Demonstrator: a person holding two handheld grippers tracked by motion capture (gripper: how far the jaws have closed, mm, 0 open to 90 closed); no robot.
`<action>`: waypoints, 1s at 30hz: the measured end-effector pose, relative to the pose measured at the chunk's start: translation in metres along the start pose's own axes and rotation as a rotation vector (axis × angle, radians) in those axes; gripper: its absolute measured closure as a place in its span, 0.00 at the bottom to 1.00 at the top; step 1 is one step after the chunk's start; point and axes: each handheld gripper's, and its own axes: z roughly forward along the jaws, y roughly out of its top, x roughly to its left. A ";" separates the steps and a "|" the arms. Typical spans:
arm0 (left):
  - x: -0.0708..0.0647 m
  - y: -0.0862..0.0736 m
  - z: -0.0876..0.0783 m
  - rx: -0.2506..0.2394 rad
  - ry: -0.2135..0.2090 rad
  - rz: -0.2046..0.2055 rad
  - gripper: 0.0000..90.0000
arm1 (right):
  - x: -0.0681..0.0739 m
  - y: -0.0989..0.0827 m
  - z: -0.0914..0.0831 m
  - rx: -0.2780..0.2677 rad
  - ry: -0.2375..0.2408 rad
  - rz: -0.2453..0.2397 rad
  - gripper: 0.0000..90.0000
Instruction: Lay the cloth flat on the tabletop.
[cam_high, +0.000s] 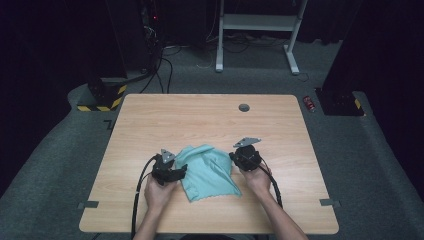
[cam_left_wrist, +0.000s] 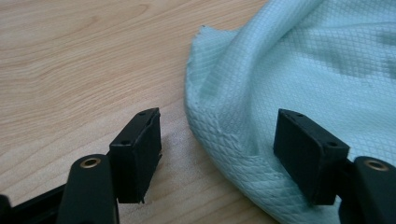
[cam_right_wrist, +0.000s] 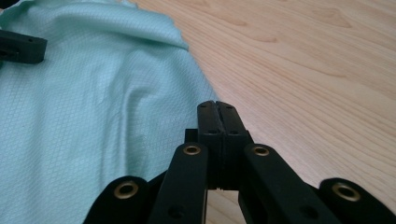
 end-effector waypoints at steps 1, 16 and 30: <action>0.000 0.000 0.000 0.000 0.000 0.001 0.35 | -0.001 0.000 -0.001 -0.003 -0.007 0.000 1.00; 0.001 0.001 0.001 0.003 0.010 -0.009 0.33 | -0.026 0.009 -0.008 -0.020 -0.115 0.031 1.00; 0.001 0.001 0.002 0.003 0.011 -0.009 0.32 | -0.035 -0.005 0.006 0.035 -0.131 0.078 0.84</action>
